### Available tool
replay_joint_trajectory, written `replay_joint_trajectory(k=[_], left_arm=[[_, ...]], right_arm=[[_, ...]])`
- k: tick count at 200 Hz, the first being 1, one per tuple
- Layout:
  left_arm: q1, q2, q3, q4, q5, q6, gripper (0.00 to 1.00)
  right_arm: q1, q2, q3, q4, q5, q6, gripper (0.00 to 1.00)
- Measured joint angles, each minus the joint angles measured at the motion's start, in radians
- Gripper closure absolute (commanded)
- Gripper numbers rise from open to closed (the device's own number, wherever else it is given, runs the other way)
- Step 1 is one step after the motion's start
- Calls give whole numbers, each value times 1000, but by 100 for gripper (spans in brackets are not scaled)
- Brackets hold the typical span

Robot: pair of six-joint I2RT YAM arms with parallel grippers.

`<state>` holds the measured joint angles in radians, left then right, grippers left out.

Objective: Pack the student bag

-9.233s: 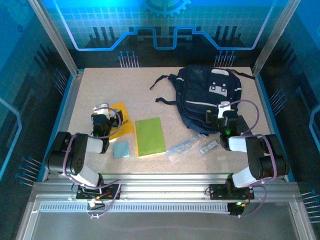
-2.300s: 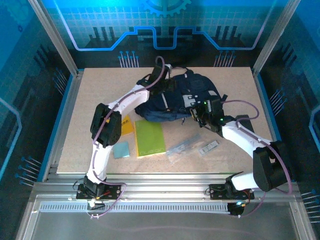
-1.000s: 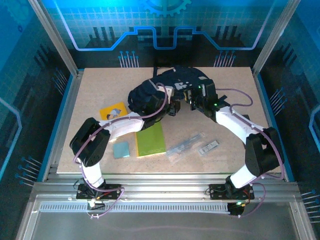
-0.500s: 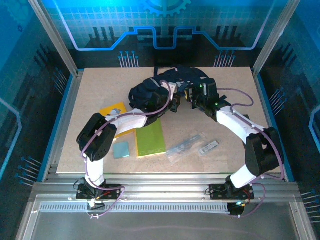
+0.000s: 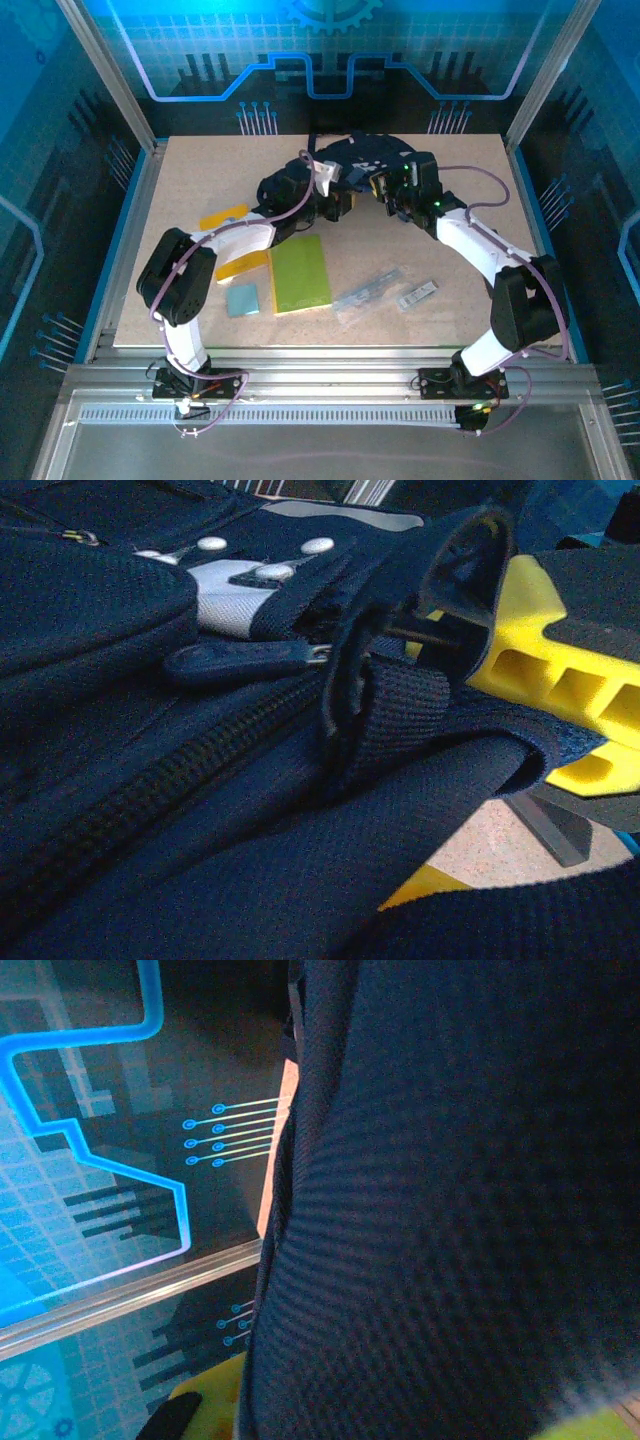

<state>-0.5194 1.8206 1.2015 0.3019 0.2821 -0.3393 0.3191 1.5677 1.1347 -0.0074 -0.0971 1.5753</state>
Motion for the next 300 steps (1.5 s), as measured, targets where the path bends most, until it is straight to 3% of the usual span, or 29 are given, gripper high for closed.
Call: replay_joint_trajectory(k=[29, 47, 66, 80, 96, 108, 128, 160, 208, 243, 300], left_arm=[[14, -2, 0, -29, 35, -2, 97], [16, -2, 0, -51, 40, -3, 80], [20, -5, 0, -67, 47, -8, 68], [31, -11, 0, -79, 51, -12, 69], [41, -19, 0, -80, 53, -22, 85], [52, -21, 0, -79, 51, -26, 90], [62, -21, 0, -77, 57, -34, 81], [61, -23, 0, -76, 96, -73, 56], [16, -59, -93, 31, 80, -162, 56], [-16, 2, -111, 124, 71, -241, 62], [-16, -2, -111, 137, 5, -235, 50]], right_arm=[[0, 17, 6, 0, -18, -22, 100], [-1, 26, 6, -2, -24, -29, 100], [-7, 33, 6, -2, -26, -37, 100], [-24, 38, 6, -2, -27, -44, 100], [-40, 43, 6, -2, -26, -52, 100], [-47, 43, 6, -3, -26, -56, 100], [-47, 43, 7, -2, -27, -59, 100], [-47, 43, 10, -4, -26, -59, 100], [-48, 47, 27, -21, -23, -58, 100], [-48, 50, 32, -34, -23, -58, 100], [-53, 50, 32, -40, -24, -58, 100]])
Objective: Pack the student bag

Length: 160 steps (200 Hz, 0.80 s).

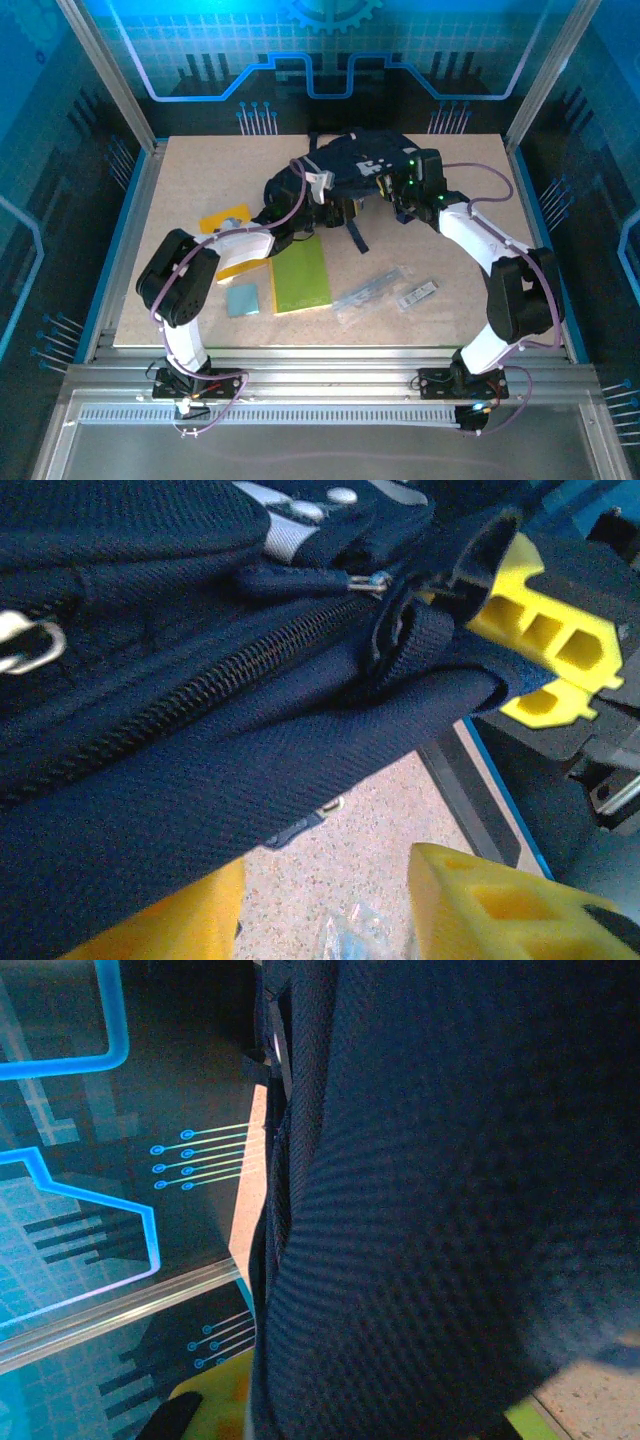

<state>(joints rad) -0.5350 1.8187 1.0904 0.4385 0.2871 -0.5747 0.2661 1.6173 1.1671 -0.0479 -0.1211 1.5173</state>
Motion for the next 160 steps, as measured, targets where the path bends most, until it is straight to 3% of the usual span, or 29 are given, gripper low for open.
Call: replay_joint_trajectory(k=[106, 160], left_arm=[[-8, 162, 125, 70, -16, 73, 50], [-8, 196, 127, 154, -32, 108, 58]], right_arm=[[-15, 4, -1, 30, 8, 47, 100], [-19, 2, -24, 77, 4, 116, 100]])
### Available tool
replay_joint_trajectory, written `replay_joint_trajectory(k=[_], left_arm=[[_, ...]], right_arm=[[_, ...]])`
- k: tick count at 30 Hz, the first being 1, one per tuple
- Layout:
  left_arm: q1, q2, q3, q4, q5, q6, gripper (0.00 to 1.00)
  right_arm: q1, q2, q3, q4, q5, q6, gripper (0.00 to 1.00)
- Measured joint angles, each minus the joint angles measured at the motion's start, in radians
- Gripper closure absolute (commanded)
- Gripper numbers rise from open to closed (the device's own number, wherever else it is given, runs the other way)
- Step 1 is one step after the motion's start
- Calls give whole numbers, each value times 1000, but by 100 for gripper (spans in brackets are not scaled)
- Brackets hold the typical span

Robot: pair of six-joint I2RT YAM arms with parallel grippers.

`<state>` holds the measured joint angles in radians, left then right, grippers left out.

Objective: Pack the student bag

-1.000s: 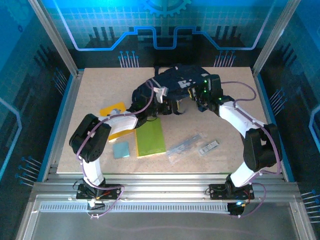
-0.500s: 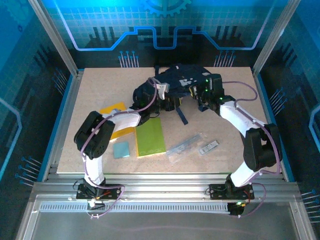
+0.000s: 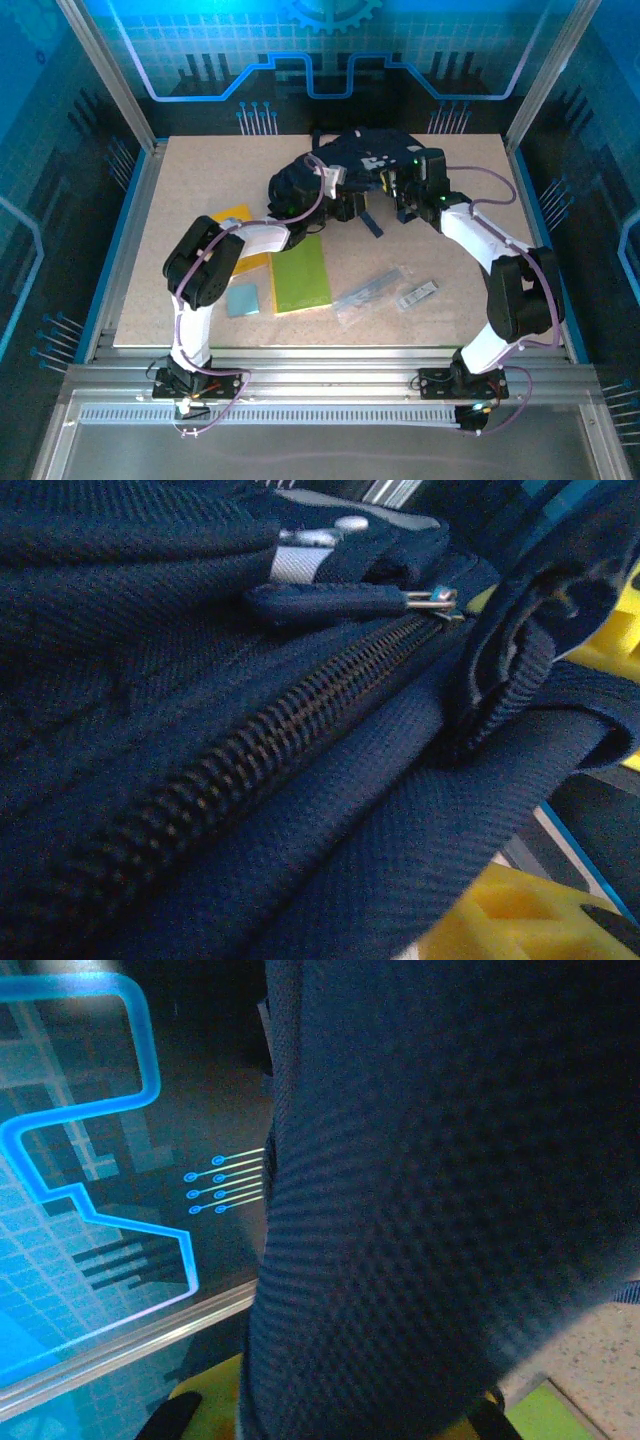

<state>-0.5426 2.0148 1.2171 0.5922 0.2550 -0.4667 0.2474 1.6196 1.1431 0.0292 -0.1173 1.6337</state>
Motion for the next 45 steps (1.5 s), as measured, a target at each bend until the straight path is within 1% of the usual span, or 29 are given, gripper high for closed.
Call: replay_joint_trajectory(k=[2, 6, 8, 13, 19, 21, 22, 25, 26, 27, 33, 36, 41, 45], left_arm=[[0, 26, 0, 43, -8, 1, 68], [0, 44, -1, 76, -14, 4, 86], [0, 44, -2, 95, -15, 2, 93], [0, 39, -16, 124, -14, 24, 100], [0, 9, -29, 76, -19, 39, 100], [0, -16, -28, 5, -32, 58, 100], [0, -28, -26, -31, -35, 66, 98], [0, -63, -24, -124, -47, 85, 96], [0, -74, -24, -151, -49, 94, 96], [0, -84, -24, -180, -50, 104, 100], [4, -107, -22, -275, -58, 156, 100], [4, -116, -14, -324, -92, 170, 100], [8, -191, -14, -500, -216, 180, 100], [40, -279, -27, -629, -241, 179, 100]], right_arm=[[0, -2, -15, 9, 1, 27, 100], [0, -5, -16, 6, 3, 35, 100], [0, -10, -16, 6, 3, 35, 100], [0, -14, -16, 4, 2, 34, 100], [0, -15, -16, -13, 0, 22, 100], [-2, -20, -16, -27, 5, 1, 100], [-3, -23, -16, -34, 5, -8, 100], [-13, -31, -16, -56, 8, -40, 100], [-16, -33, -16, -62, 8, -47, 100], [-21, -36, -16, -68, 7, -55, 100], [-35, -36, -15, -83, 1, -77, 100], [-40, -36, -15, -92, 1, -91, 100], [-88, -38, -15, -111, 0, -123, 100], [-148, -47, -15, -139, -5, -177, 100]])
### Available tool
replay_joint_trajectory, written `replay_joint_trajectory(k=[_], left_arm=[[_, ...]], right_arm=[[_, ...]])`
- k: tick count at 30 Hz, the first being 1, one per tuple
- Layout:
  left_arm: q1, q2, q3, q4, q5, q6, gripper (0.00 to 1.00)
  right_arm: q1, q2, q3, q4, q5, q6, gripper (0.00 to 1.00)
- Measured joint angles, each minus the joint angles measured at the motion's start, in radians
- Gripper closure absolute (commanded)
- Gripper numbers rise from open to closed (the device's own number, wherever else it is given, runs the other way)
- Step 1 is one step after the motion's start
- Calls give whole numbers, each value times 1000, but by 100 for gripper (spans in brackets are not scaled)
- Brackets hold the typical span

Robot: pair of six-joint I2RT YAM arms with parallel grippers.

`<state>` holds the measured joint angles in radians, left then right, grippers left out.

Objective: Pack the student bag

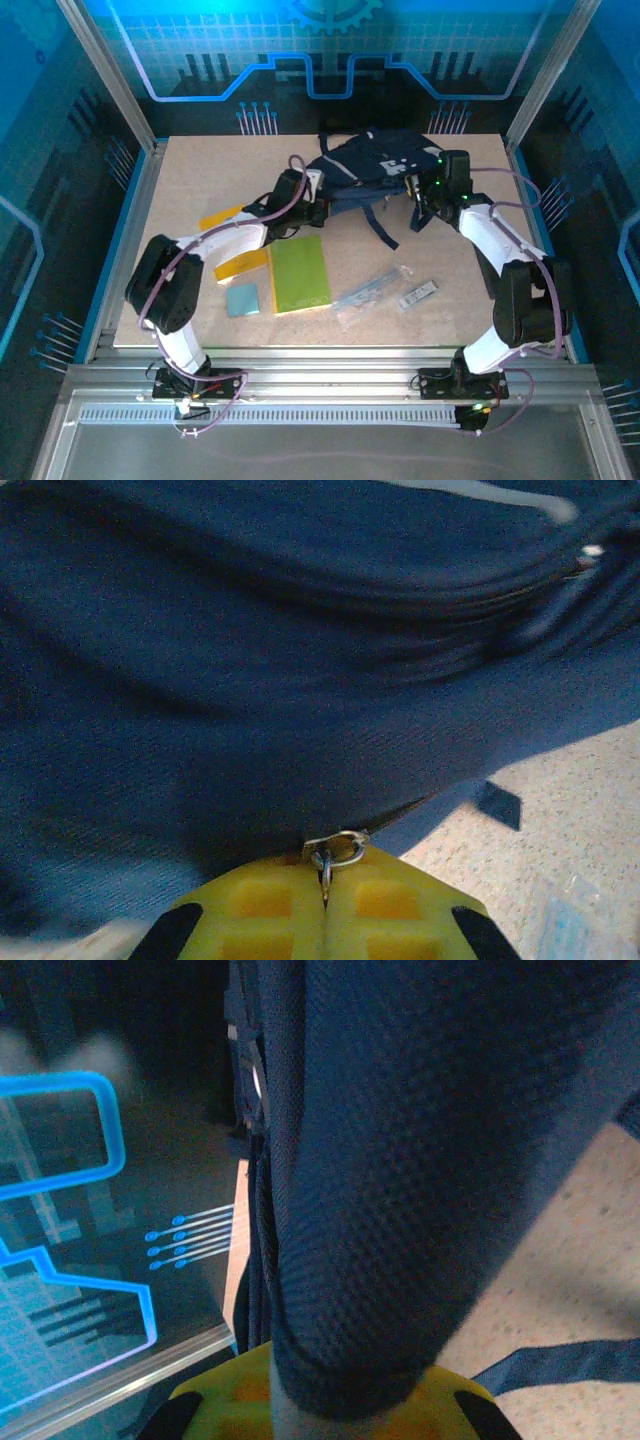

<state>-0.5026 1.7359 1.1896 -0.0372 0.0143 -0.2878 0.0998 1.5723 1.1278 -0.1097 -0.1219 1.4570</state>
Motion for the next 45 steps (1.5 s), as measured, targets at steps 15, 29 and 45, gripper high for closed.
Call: replay_joint_trajectory(k=[15, 29, 45], left_arm=[[-91, -61, 148, -241, 130, 8, 100], [-197, 250, 453, -206, 210, -134, 100], [-243, 223, 349, -201, 204, -211, 100]], right_arm=[[-103, 268, 340, -218, -171, -365, 20], [-140, -78, 53, -394, -268, -552, 0], [6, 19, -154, -41, -351, -303, 100]])
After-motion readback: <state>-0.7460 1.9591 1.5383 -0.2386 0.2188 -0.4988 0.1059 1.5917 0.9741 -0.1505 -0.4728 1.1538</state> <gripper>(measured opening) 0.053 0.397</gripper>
